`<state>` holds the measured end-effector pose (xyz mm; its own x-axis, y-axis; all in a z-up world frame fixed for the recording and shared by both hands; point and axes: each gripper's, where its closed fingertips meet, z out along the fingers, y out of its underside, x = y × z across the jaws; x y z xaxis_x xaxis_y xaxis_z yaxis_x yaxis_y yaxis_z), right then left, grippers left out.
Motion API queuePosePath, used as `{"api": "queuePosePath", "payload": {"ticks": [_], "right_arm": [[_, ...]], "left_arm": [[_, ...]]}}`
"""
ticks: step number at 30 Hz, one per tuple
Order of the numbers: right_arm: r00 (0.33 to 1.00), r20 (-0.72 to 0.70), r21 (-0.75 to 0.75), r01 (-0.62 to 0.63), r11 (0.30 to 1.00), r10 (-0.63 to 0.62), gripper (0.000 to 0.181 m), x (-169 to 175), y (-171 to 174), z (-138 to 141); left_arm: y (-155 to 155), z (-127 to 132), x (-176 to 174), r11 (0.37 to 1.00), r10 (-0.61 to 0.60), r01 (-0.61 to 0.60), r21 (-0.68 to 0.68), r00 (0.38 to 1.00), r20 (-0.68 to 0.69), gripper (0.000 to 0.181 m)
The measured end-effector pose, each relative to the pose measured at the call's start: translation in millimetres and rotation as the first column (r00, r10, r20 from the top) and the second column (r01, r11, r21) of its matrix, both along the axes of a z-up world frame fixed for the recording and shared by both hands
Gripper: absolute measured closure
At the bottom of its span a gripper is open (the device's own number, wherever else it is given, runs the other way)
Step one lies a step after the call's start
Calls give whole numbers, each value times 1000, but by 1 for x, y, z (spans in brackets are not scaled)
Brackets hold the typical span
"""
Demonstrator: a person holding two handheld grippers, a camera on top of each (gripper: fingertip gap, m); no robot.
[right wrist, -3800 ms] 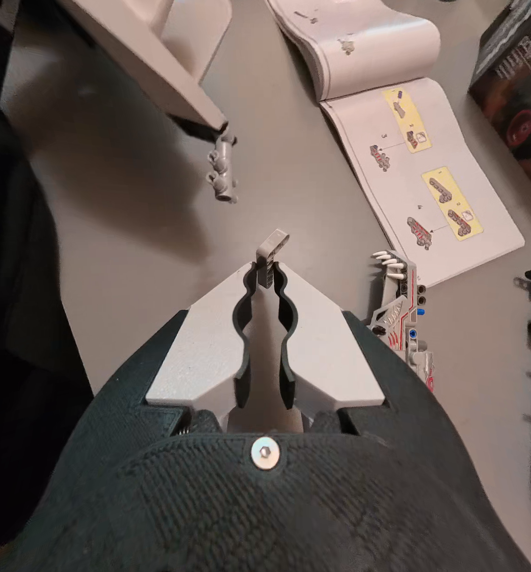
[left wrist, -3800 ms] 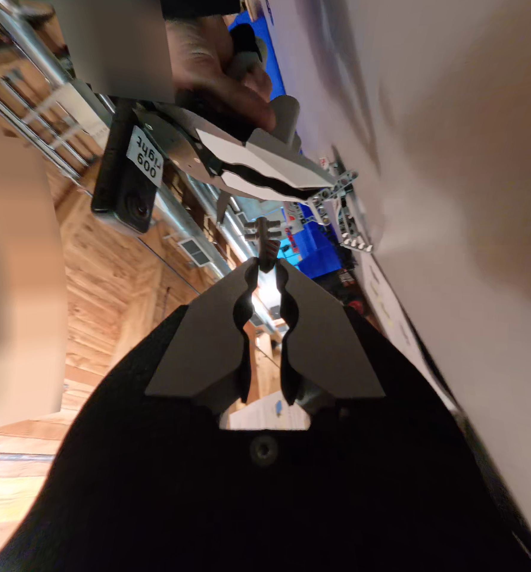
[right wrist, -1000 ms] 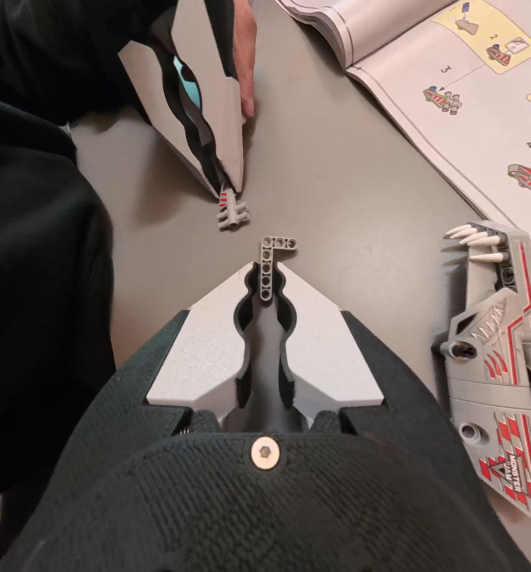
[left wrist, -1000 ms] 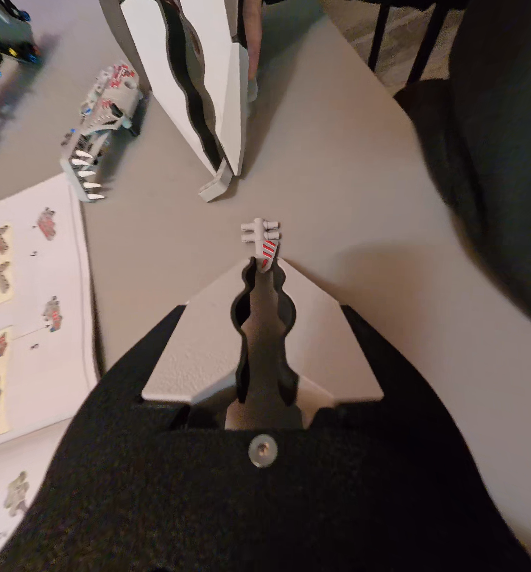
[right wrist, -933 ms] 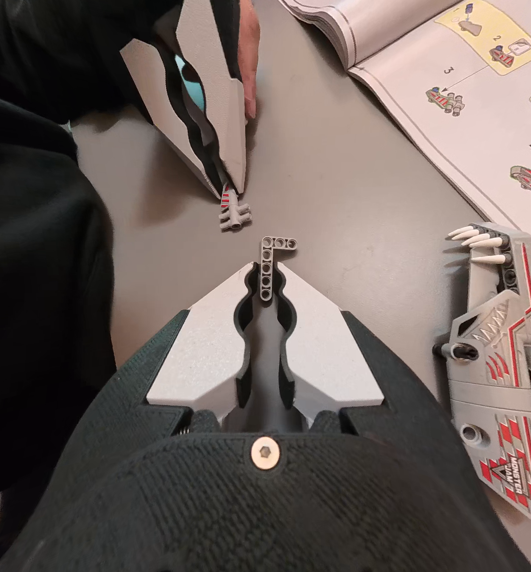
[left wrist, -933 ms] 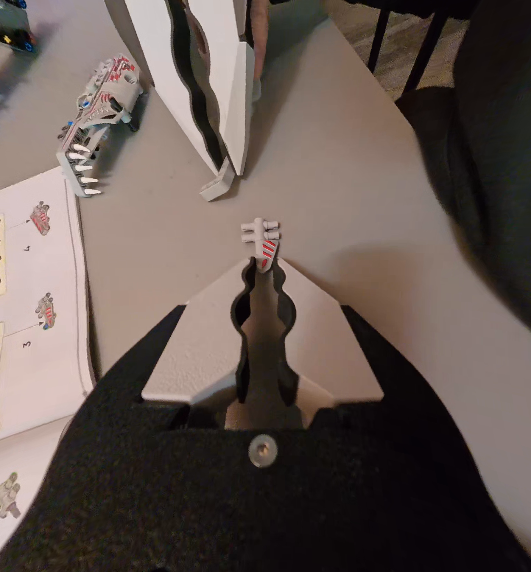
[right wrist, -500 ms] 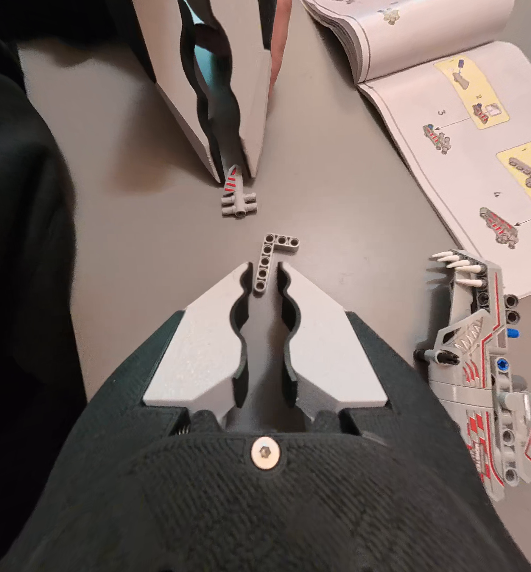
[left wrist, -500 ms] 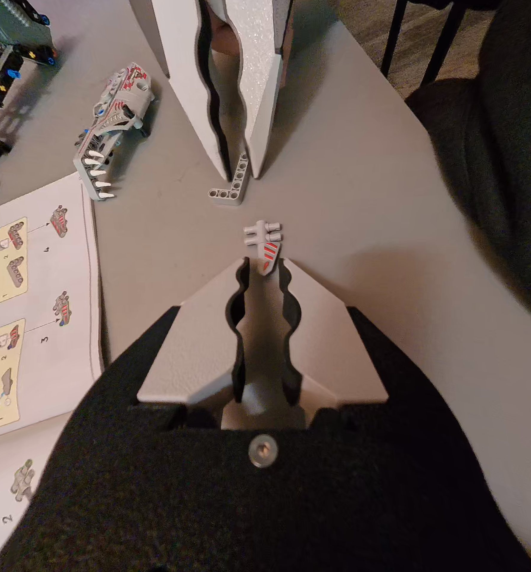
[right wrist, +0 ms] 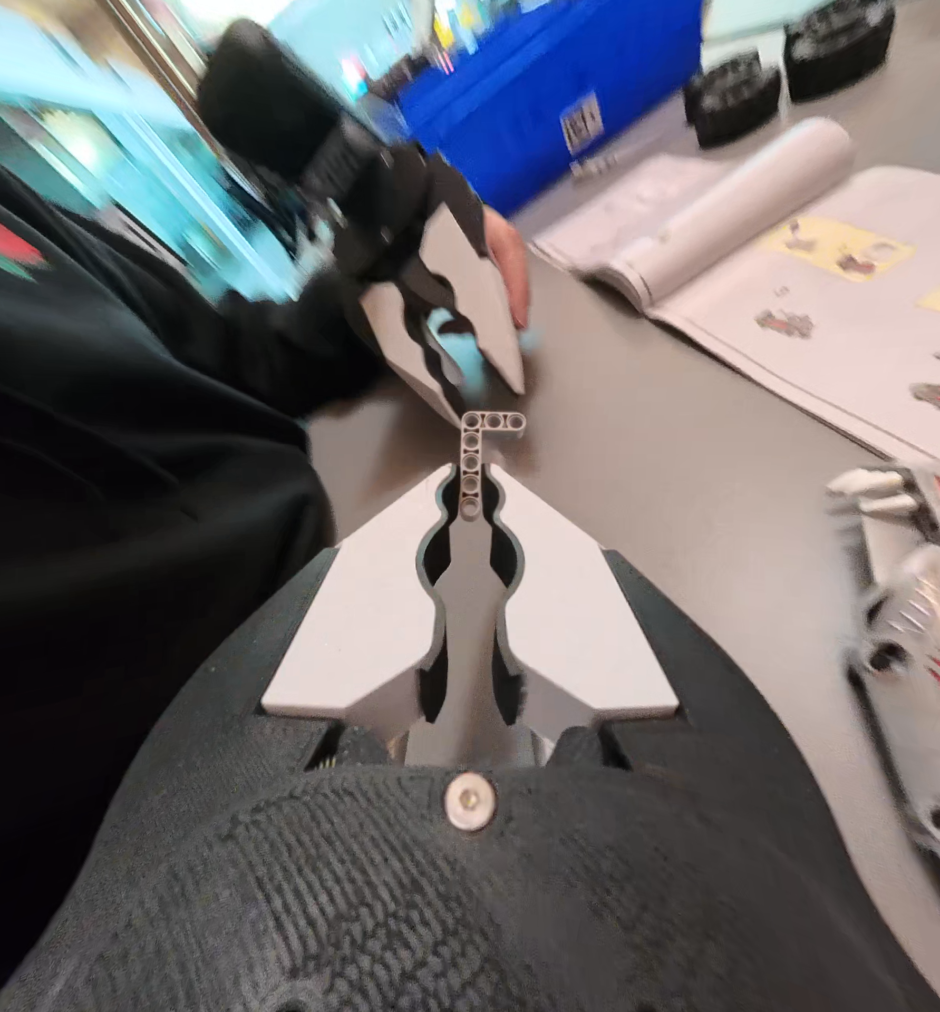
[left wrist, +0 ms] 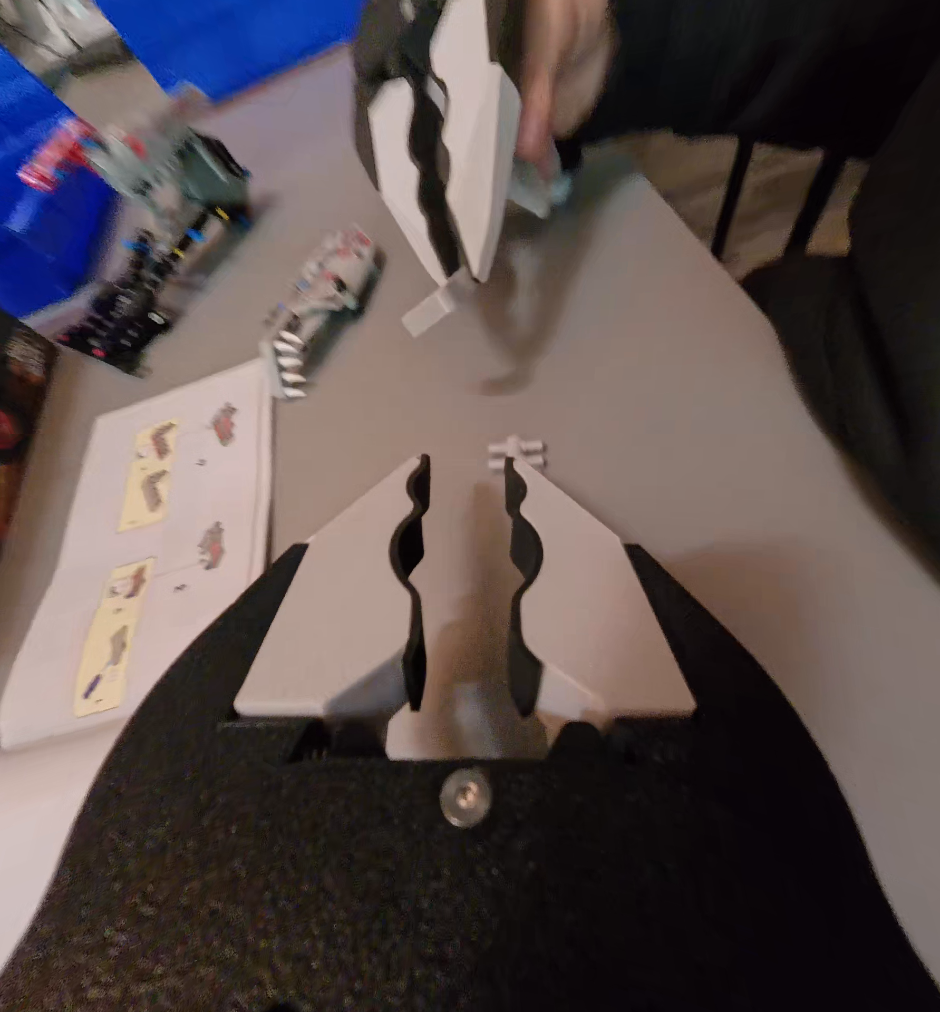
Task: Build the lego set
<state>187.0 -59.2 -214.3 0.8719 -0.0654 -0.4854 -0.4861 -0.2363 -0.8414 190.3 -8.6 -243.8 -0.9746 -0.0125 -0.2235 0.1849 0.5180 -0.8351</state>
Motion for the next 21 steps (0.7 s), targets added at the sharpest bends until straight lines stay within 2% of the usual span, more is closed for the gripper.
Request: {"api": "queuePosePath", "payload": {"ticks": [3, 7, 11, 13, 15, 16, 19, 21], "right_arm": [[992, -110, 208, -35, 977, 59, 176, -7, 7, 27], [970, -177, 363, -95, 927, 169, 176, -21, 18, 46], [955, -218, 403, -100, 910, 201, 176, -24, 26, 48], [951, -236, 409, -89, 908, 200, 176, -23, 29, 45], [948, -244, 414, -88, 906, 204, 176, -22, 29, 45], [951, -238, 418, -83, 905, 198, 176, -21, 28, 46], [957, -234, 424, -60, 904, 173, 176, -17, 26, 46], [954, -236, 424, -67, 903, 182, 176, -18, 27, 46]], "left_arm": [[-8, 28, 1, 986, 26, -27, -163, 1000, -13, 153], [-17, 51, -2, 950, 34, -18, -312, 998, 46, 153], [-19, 53, -4, 950, 43, 0, -312, 990, 132, 160], [-21, 53, -8, 950, 22, 21, -312, 991, 133, 162], [-22, 54, -11, 946, 14, 27, -323, 992, 123, 171], [-22, 54, -11, 946, 12, 30, -323, 992, 128, 181], [-22, 55, -11, 943, 14, 28, -331, 992, 126, 181], [-21, 56, -1, 940, 77, -22, -341, 986, 148, 162]]}}
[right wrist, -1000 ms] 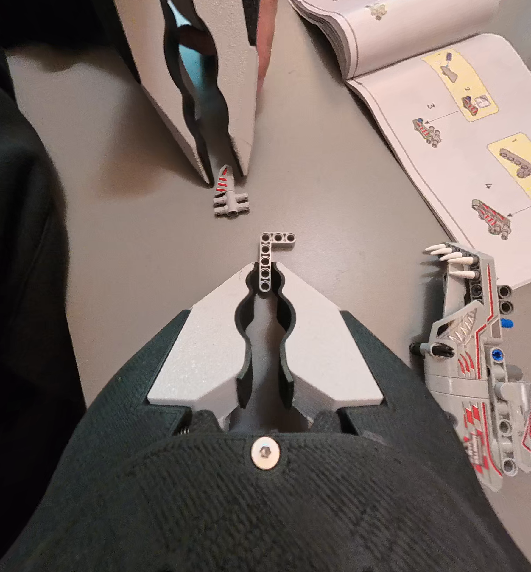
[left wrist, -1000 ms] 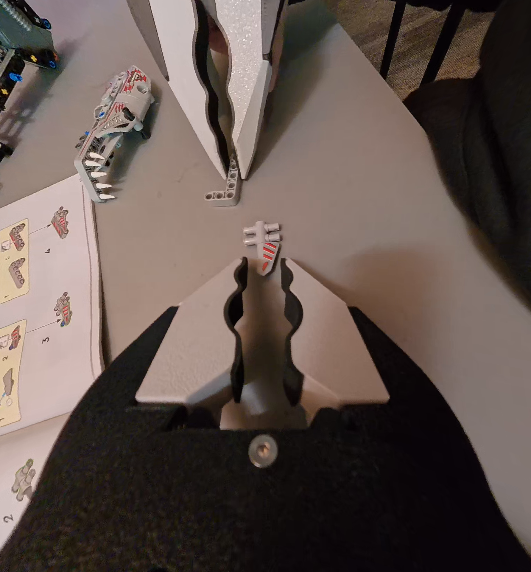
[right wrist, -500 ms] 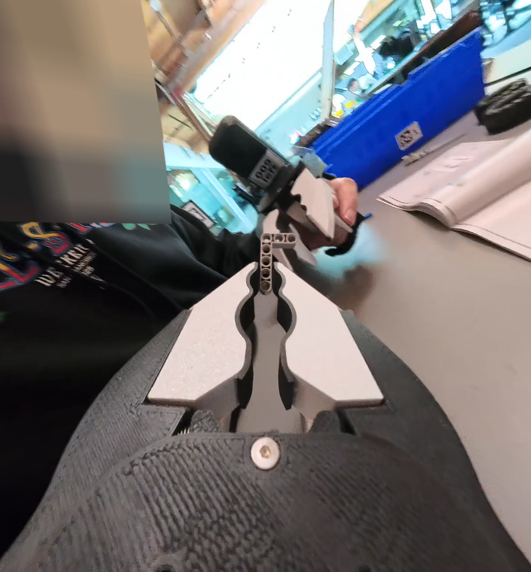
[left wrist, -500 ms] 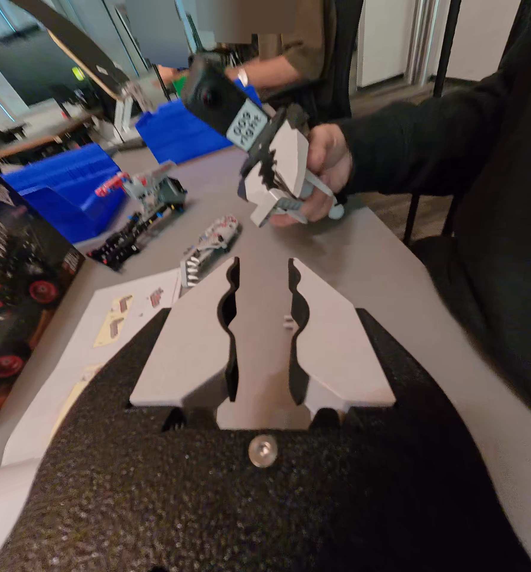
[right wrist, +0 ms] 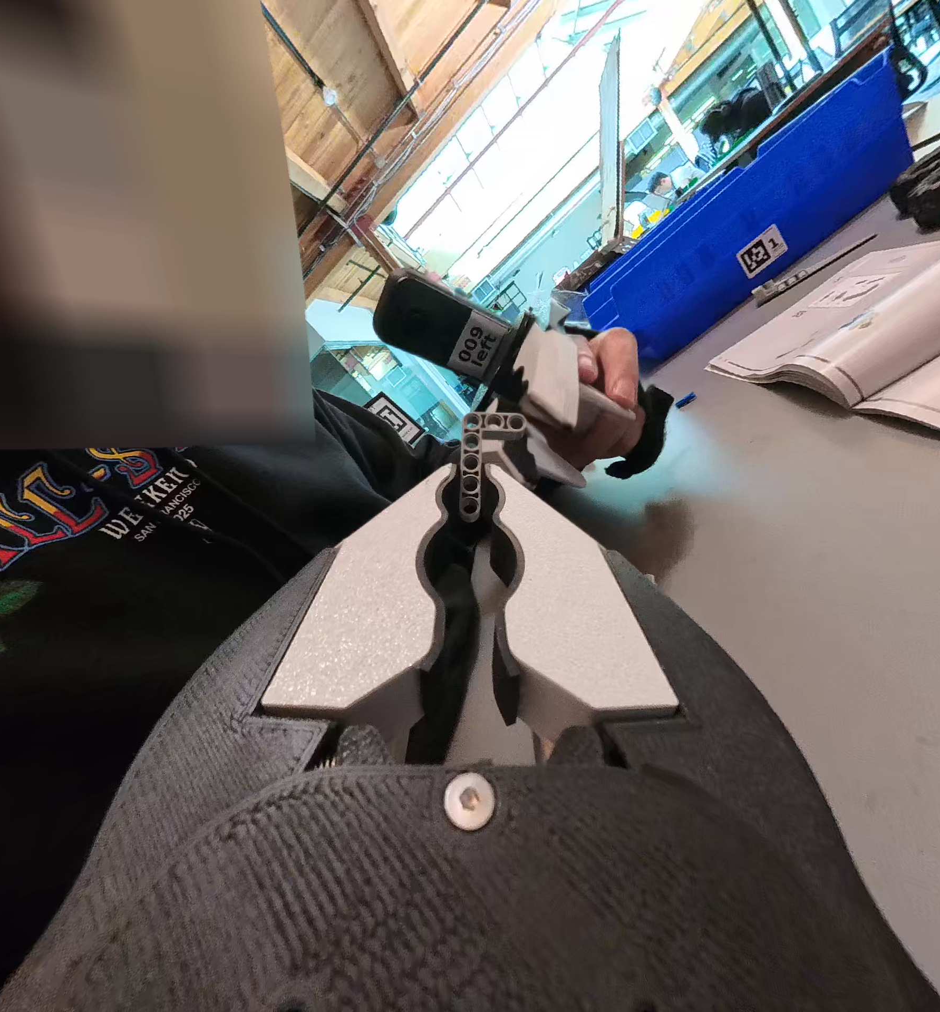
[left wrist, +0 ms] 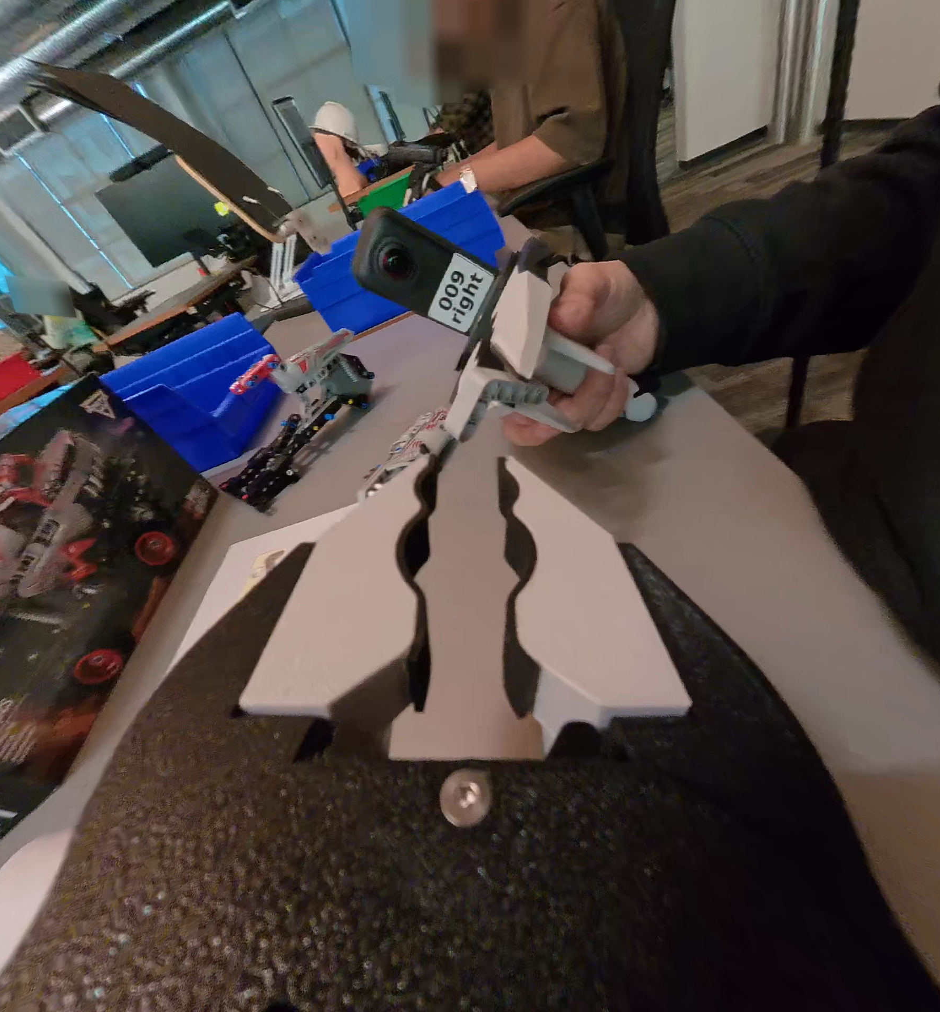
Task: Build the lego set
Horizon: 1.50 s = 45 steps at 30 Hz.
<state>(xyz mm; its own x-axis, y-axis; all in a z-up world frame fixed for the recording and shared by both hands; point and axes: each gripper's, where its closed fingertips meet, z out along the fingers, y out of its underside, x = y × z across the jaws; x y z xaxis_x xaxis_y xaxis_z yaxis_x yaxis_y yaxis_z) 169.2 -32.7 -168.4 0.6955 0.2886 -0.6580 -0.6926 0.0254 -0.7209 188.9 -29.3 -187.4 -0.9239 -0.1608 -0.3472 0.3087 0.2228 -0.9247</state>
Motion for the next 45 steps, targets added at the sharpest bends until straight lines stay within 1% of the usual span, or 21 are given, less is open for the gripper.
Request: {"api": "queuePosePath", "payload": {"ticks": [1, 4, 7, 10, 12, 15, 16, 17, 19, 24, 27, 28, 29, 31, 33, 35, 37, 39, 40, 43, 45], "right_arm": [[1000, -4, -8, 8, 1000, -8, 176, 2, 1, -1], [1000, -12, -31, 2, 1000, -2, 176, 1, 4, -5], [1000, -11, -77, -2, 997, 1, 176, 1, 8, -11], [1000, -21, -69, 3, 998, -4, 176, 3, 8, -10], [1000, -20, -70, 8, 997, -10, 176, 3, 8, -11], [999, -17, -68, 29, 997, -31, 176, 6, 7, -10], [999, -20, -58, 38, 998, -40, 176, 8, 6, -9], [999, -24, -51, 45, 998, -46, 176, 9, 5, -8], [998, -32, -43, 54, 998, -56, 176, 11, 5, -7], [997, -42, -34, 61, 998, -63, 176, 13, 3, -7], [994, -31, -47, 102, 994, -104, 175, 18, 3, -8], [992, -15, -50, 127, 991, -127, 175, 20, 3, -8], [988, 9, -58, 152, 987, -152, 171, 22, 2, -8], [975, 95, -97, 212, 972, -203, 166, 27, -1, -10], [922, 246, -163, 344, 925, -300, 162, 38, -5, -13], [856, 394, -216, 441, 871, -336, 156, 45, -7, -15], [808, 501, -267, 485, 833, -310, 152, 45, -4, -21], [782, 564, -313, 501, 807, -266, 155, 43, -1, -29], [779, 576, -329, 500, 801, -249, 155, 42, 0, -33], [804, 557, -366, 464, 807, -210, 159, 38, 5, -43], [796, 567, -373, 477, 796, -211, 163, 40, 6, -46]], "left_arm": [[0, -1, 1, 1000, 4, -4, 4, 1000, 9, 158], [0, -3, 5, 999, 37, -38, 22, 998, 58, 155], [-5, -2, 2, 998, 42, -46, 30, 992, 117, 159], [-6, -2, 5, 994, 86, -96, 44, 977, 193, 171], [-6, -1, 7, 992, 100, -115, 54, 969, 226, 171], [-4, 0, 11, 989, 128, -142, 45, 964, 235, 170], [-3, 0, 13, 986, 150, -163, 35, 958, 244, 166], [-2, 1, 16, 983, 165, -178, 31, 952, 258, 166], [-1, 2, 17, 981, 174, -192, 36, 943, 284, 173], [0, 5, 18, 976, 193, -215, 39, 932, 307, 174], [2, 5, 21, 969, 214, -240, 54, 932, 292, 174], [4, 3, 24, 963, 229, -259, 73, 931, 283, 174], [5, 1, 26, 958, 236, -271, 95, 931, 280, 174], [10, -6, 33, 938, 265, -314, 148, 924, 276, 174], [13, -15, 37, 918, 275, -334, 216, 925, 262, 174], [17, -23, 42, 895, 298, -356, 267, 925, 235, 174], [18, -31, 44, 878, 312, -364, 311, 928, 205, 174], [18, -35, 45, 873, 321, -365, 323, 929, 181, 174], [18, -37, 45, 872, 322, -357, 335, 934, 157, 174], [18, -42, 45, 874, 340, -343, 344, 938, 71, 174], [18, -45, 45, 875, 351, -334, 351, 936, 18, 174]]}}
